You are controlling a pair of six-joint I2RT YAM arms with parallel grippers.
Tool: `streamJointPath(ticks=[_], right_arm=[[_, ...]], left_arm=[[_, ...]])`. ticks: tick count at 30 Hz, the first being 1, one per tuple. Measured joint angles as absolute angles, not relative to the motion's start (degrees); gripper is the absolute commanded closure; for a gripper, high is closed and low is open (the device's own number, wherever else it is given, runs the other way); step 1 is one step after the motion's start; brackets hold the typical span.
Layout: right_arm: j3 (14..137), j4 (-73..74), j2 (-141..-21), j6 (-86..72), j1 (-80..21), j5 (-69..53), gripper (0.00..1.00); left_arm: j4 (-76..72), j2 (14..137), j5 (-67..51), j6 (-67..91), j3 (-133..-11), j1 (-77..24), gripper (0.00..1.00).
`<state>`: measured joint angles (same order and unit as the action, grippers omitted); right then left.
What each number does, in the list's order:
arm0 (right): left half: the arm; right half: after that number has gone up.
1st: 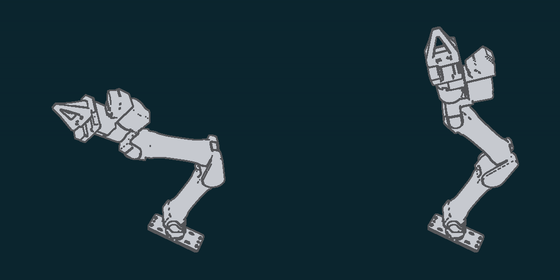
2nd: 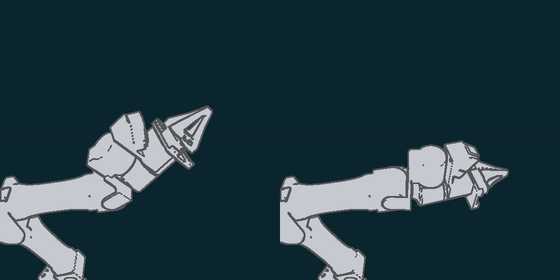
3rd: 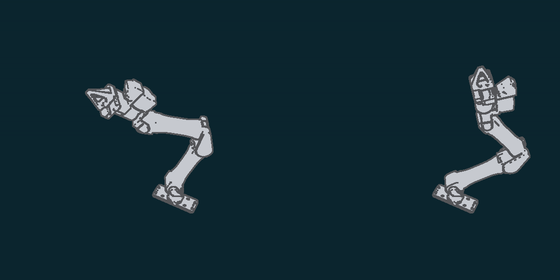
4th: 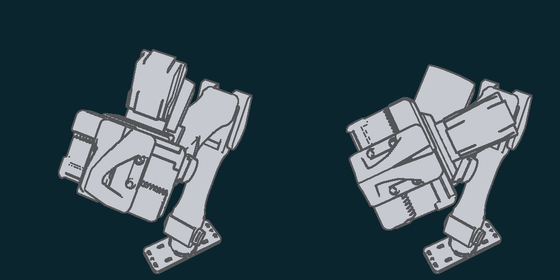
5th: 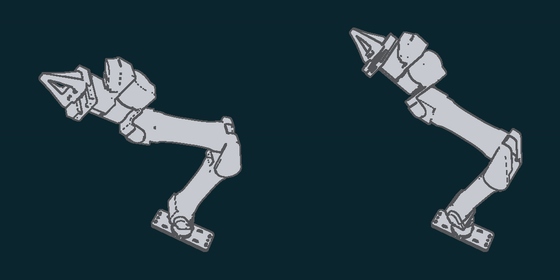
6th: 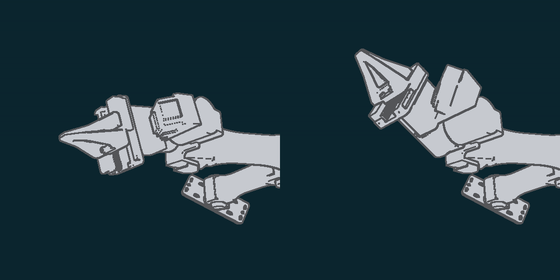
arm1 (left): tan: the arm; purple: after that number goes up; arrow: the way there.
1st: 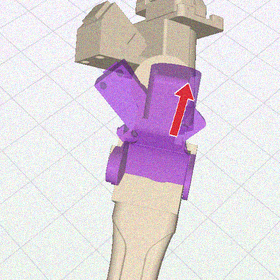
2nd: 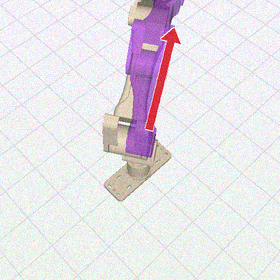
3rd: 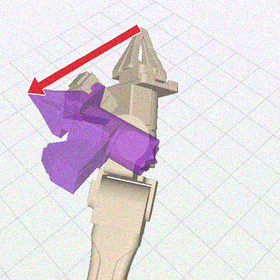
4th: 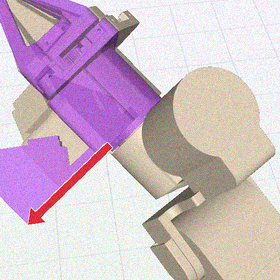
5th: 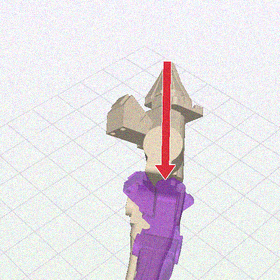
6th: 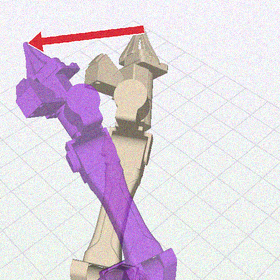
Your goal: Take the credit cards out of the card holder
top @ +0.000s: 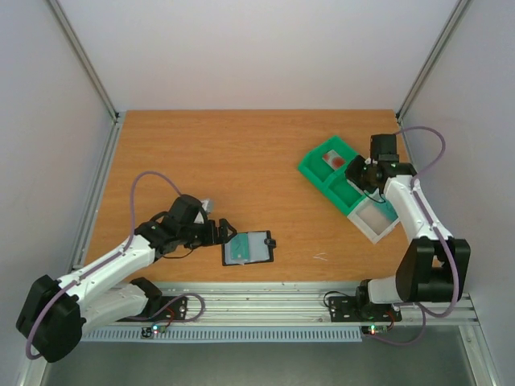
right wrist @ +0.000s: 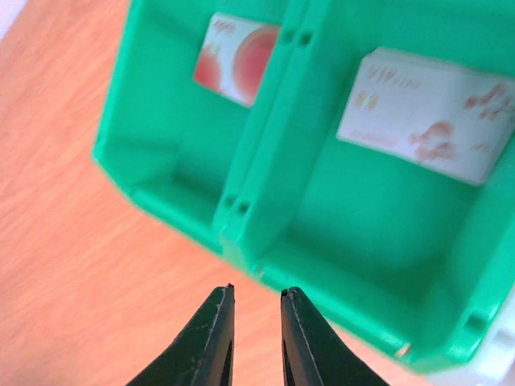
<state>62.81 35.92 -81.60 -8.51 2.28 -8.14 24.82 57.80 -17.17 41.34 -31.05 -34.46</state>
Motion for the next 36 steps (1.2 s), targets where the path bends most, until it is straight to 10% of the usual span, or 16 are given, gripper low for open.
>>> streamJointPath(ticks=[4,19,36], right_arm=[[61.1,37.3,-77.3,-8.5,-0.4,-12.0,0.78],[53.4,34.9,-73.8,-11.6,-23.3,-20.2,0.78],[48.2,20.2,-82.0,-19.7,-44.4,-21.9,0.79]], left_arm=[[21.8,57.8,-19.7,42.2,-31.0,-34.3,0.09],[16.1,65.4,-19.2,45.0,-30.3,-34.0,0.99],[9.3,72.8,-21.3,46.5,-26.7,-34.0,1.00]])
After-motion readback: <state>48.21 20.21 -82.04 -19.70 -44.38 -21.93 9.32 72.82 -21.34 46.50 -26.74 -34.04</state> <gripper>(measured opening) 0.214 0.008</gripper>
